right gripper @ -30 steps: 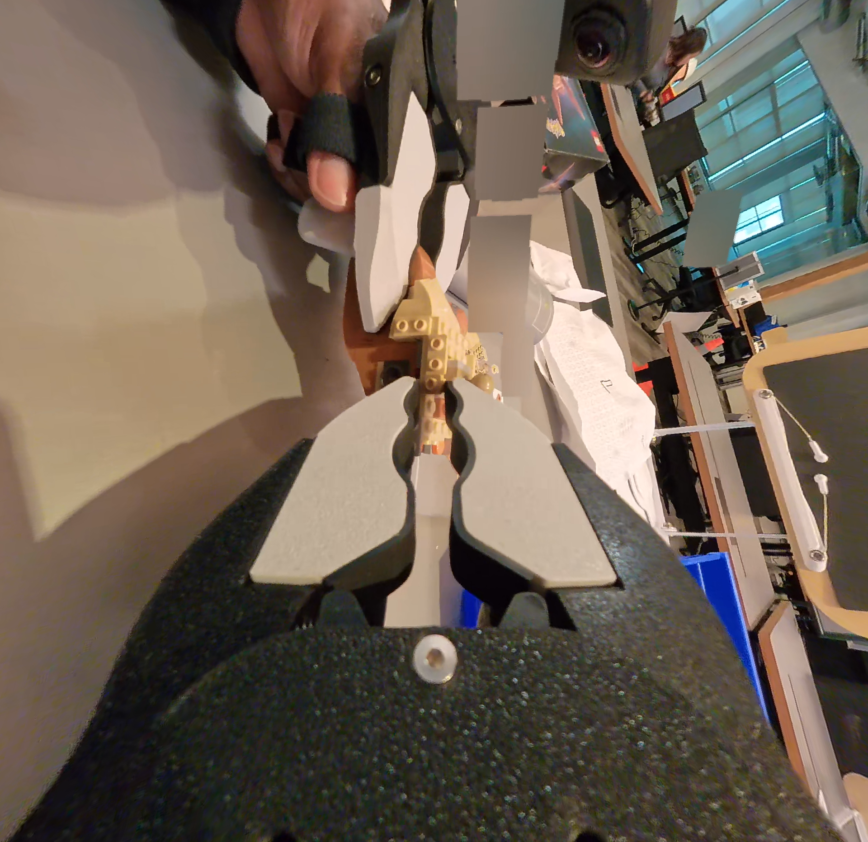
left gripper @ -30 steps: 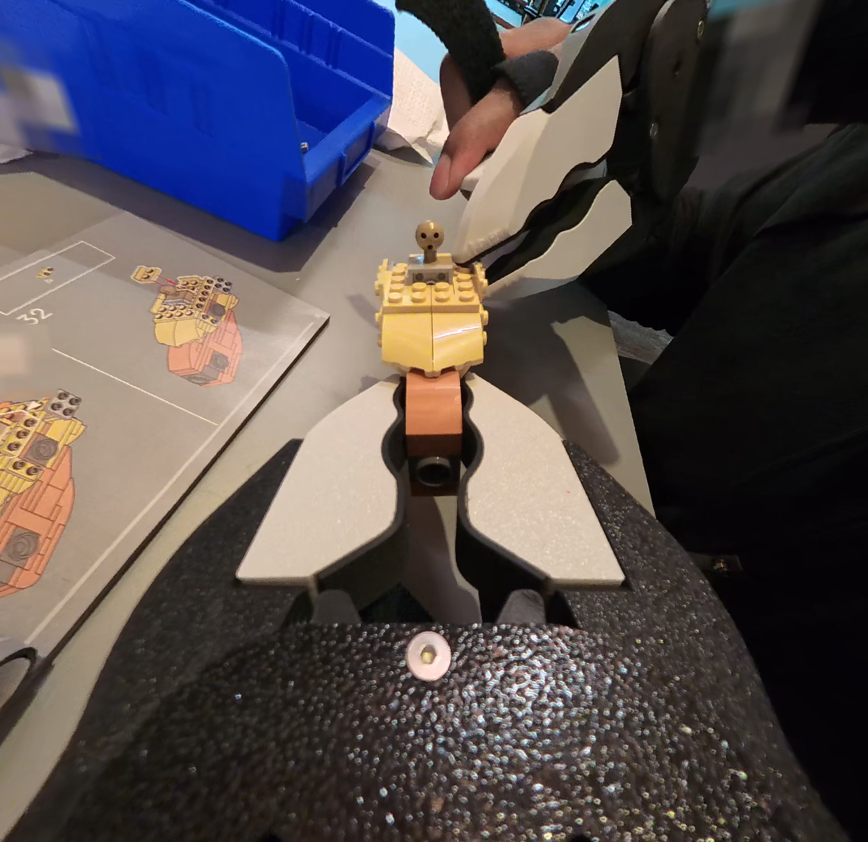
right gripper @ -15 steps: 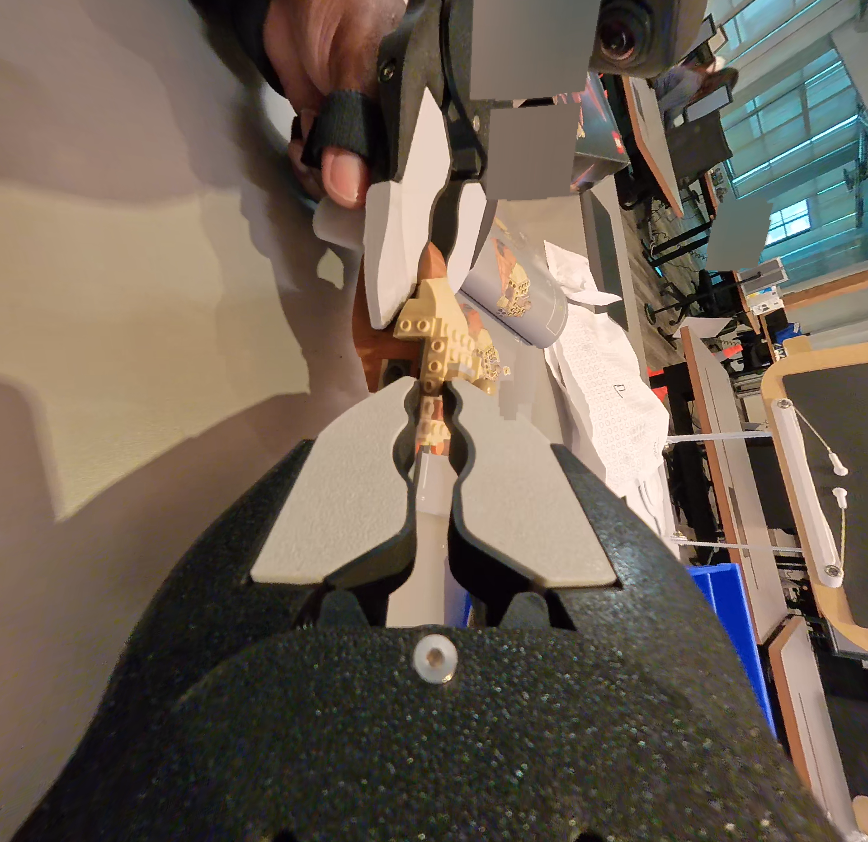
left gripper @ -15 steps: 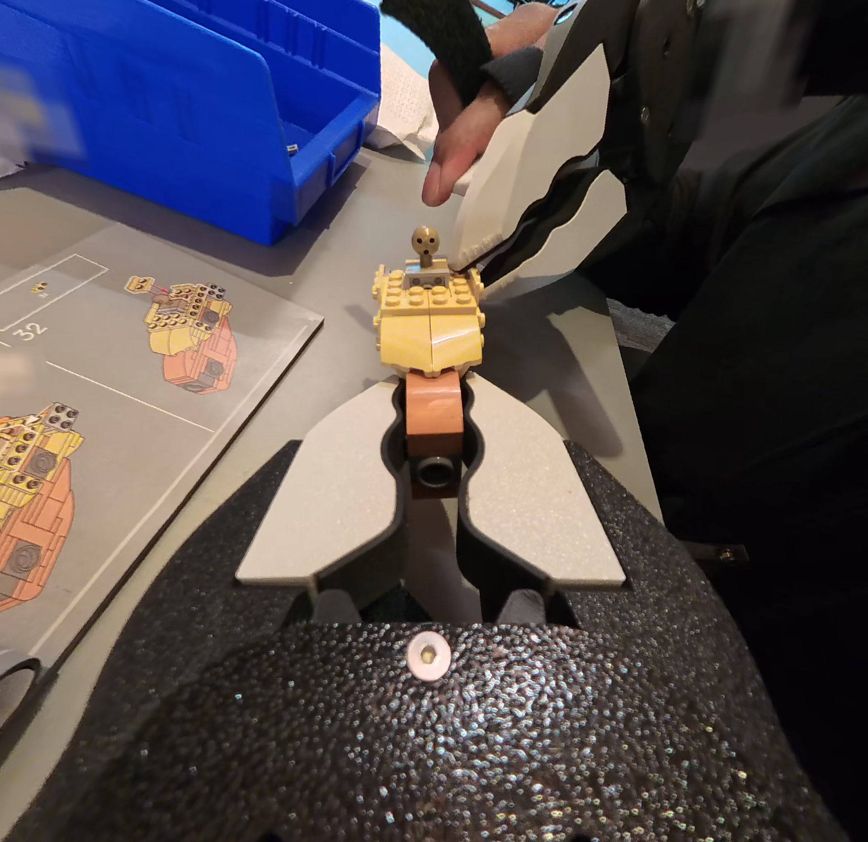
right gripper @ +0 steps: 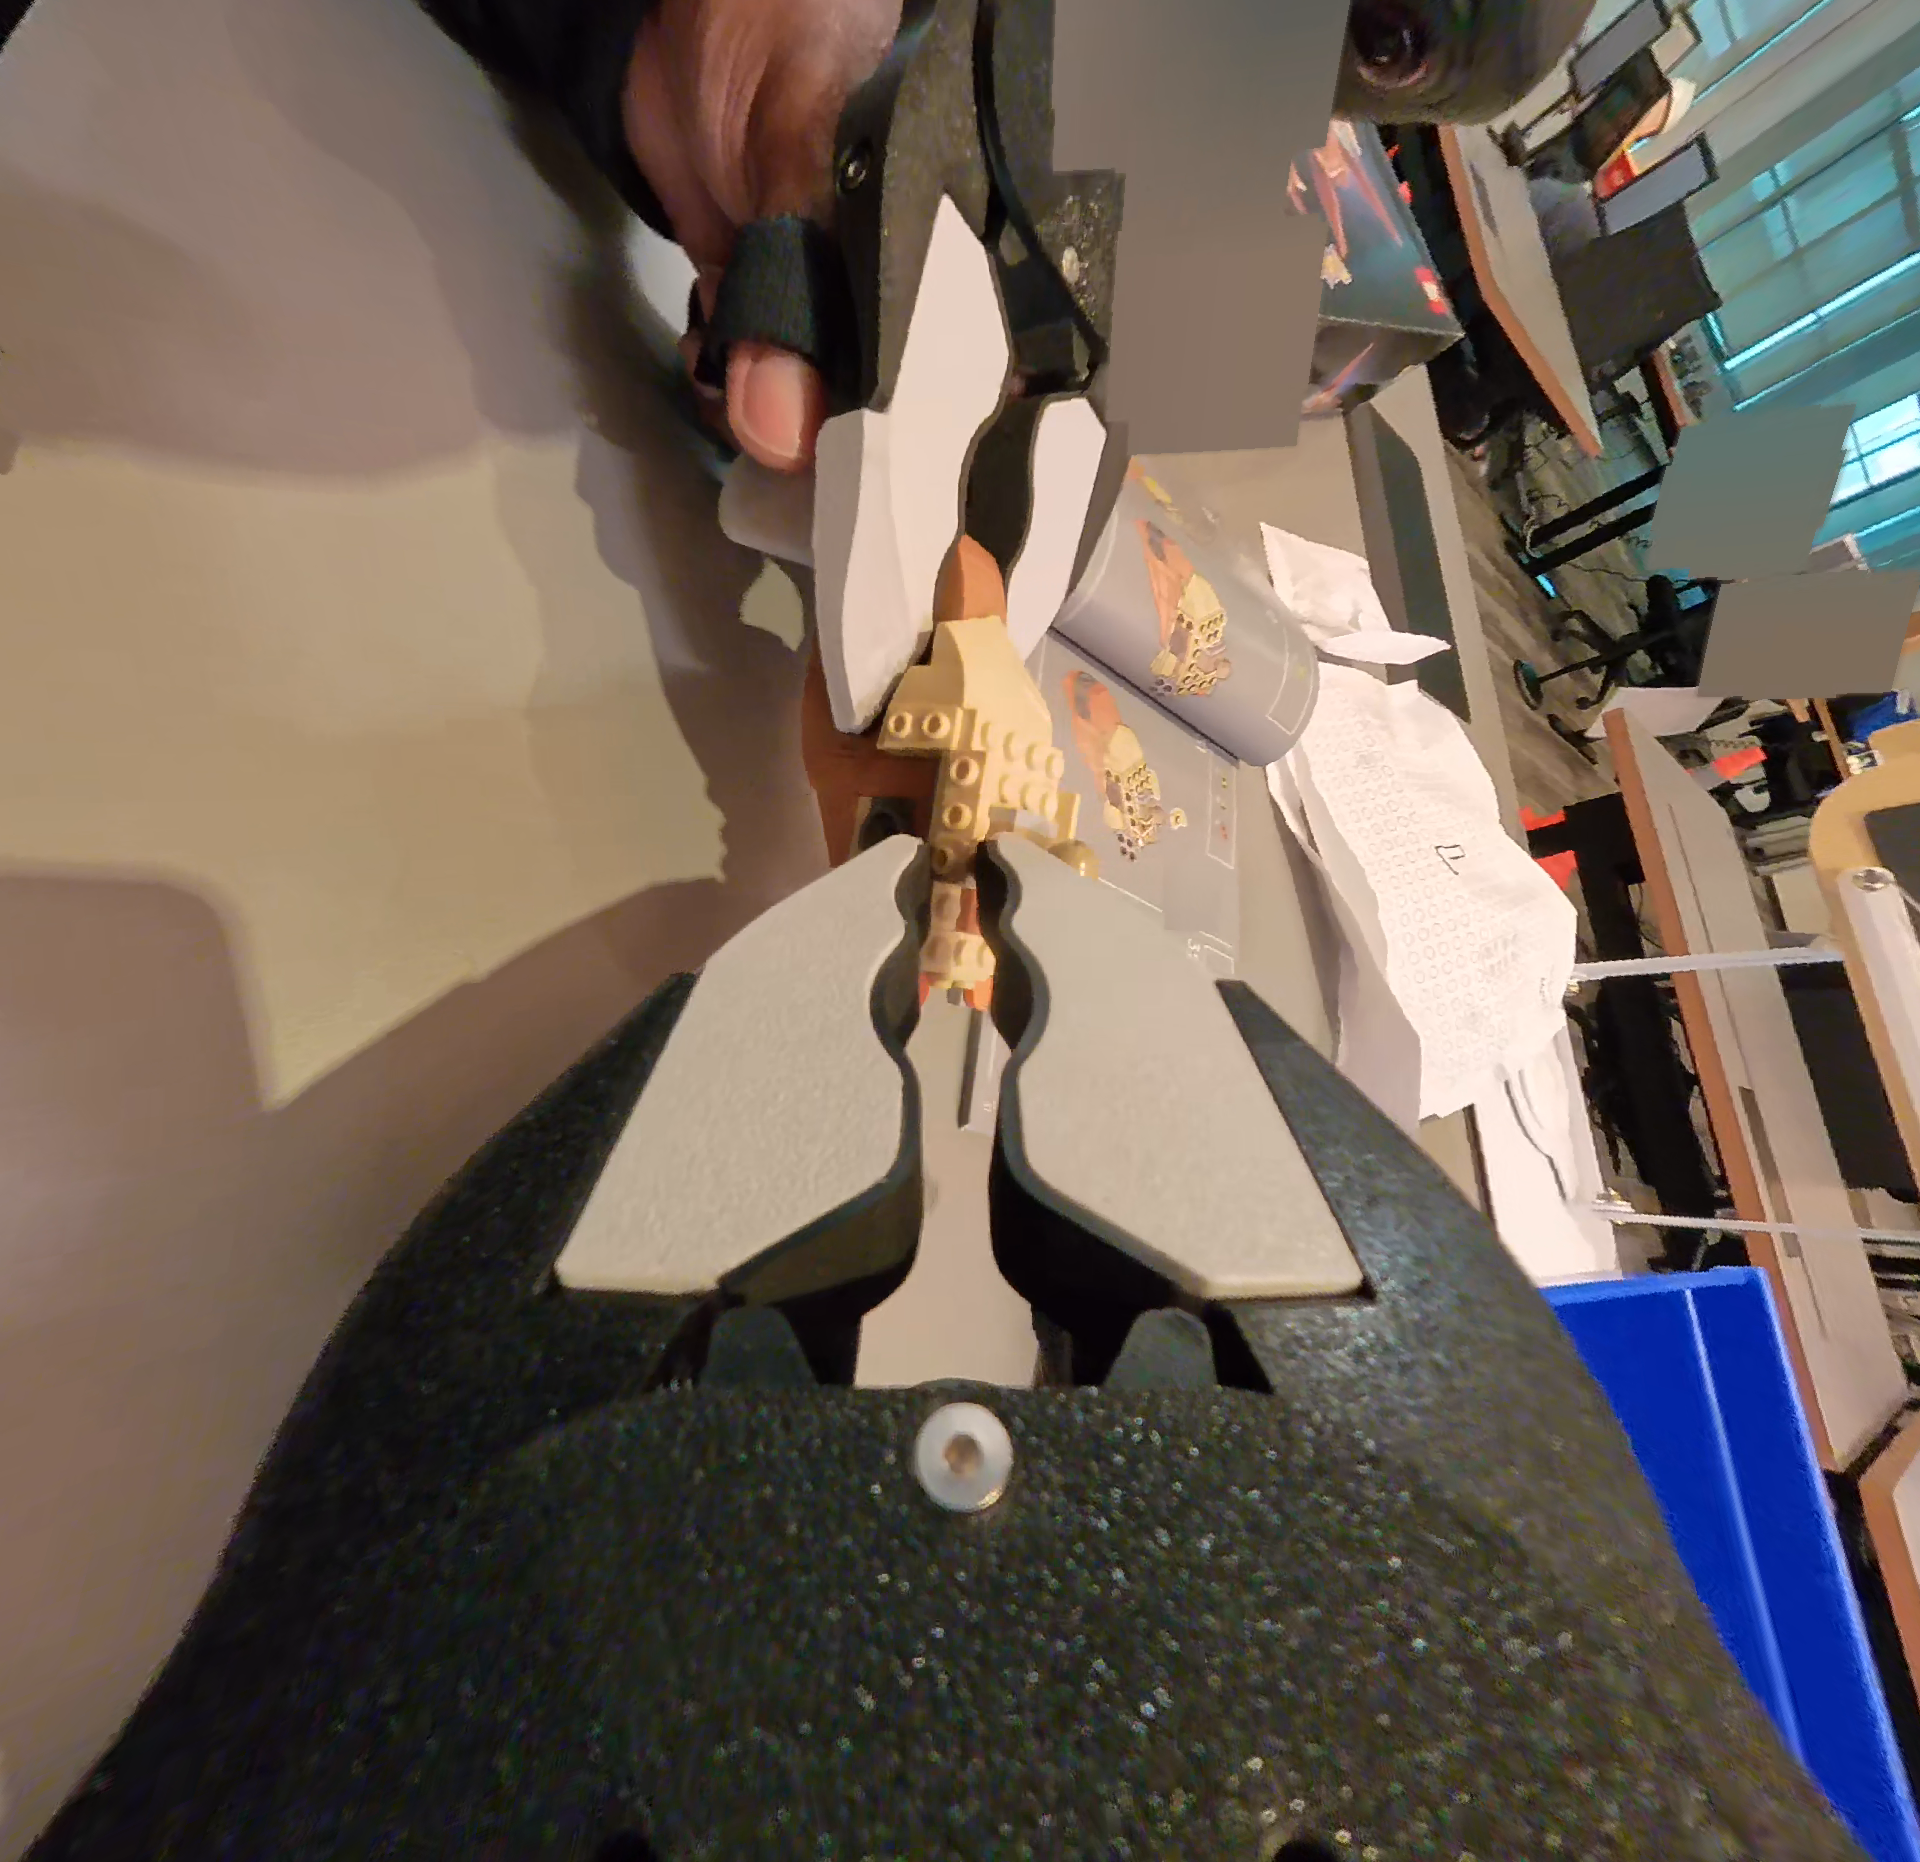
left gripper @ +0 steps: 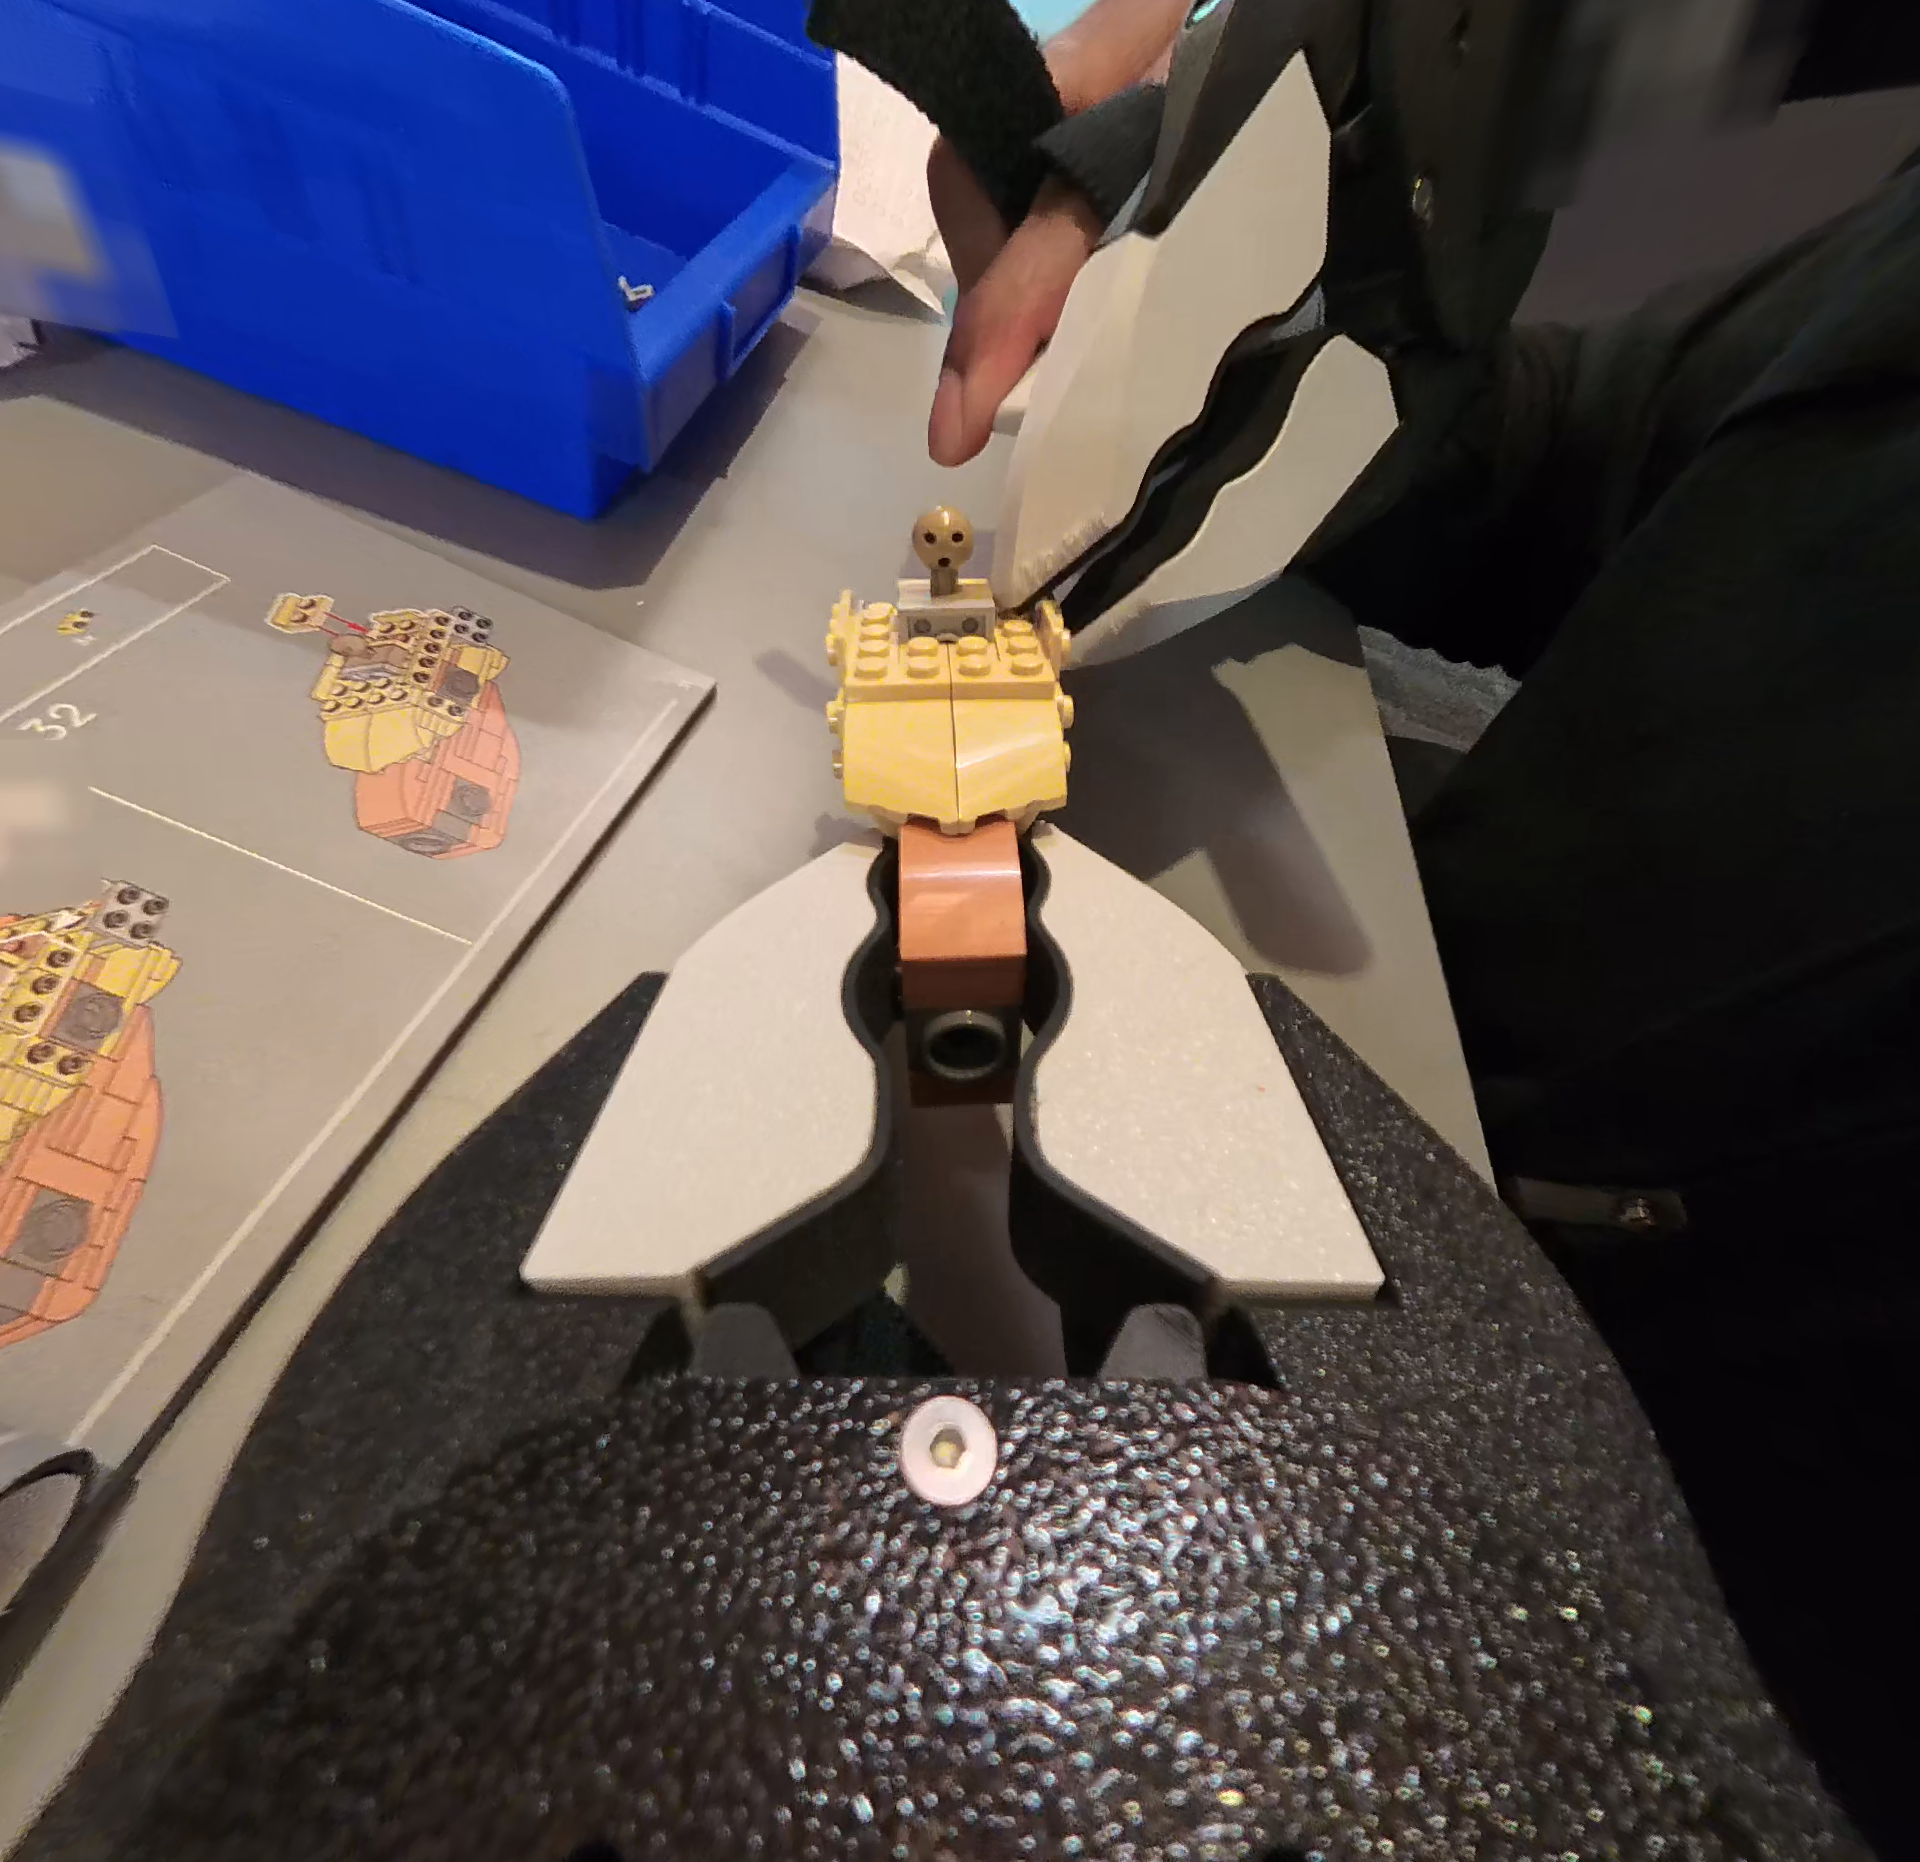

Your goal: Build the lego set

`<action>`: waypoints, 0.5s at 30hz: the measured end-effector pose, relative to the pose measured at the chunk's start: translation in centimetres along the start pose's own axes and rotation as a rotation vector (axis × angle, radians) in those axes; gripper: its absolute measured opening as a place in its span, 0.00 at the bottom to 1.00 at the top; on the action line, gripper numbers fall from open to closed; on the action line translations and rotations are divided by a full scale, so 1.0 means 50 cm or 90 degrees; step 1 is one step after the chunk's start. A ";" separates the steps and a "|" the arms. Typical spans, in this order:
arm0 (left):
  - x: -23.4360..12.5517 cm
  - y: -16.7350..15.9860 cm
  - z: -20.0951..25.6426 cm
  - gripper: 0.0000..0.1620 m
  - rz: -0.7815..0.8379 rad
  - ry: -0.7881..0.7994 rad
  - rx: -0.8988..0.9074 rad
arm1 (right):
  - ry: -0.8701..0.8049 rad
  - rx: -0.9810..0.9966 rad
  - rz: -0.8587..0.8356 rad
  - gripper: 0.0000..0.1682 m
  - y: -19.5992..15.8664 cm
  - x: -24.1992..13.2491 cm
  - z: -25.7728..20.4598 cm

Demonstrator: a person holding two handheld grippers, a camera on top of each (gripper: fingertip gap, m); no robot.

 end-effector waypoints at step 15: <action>-0.016 0.014 -0.013 0.12 0.052 -0.047 0.029 | -0.030 0.205 0.124 0.16 -0.015 -0.042 0.053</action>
Point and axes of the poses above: each gripper's, where its closed fingertips meet, x out along the fingers, y out of its top, z = x × y across the jaws, the point moved 7 cm from there along -x, back along the fingers, and after that the axes turned 10 degrees about y, right-handed, at the moved point
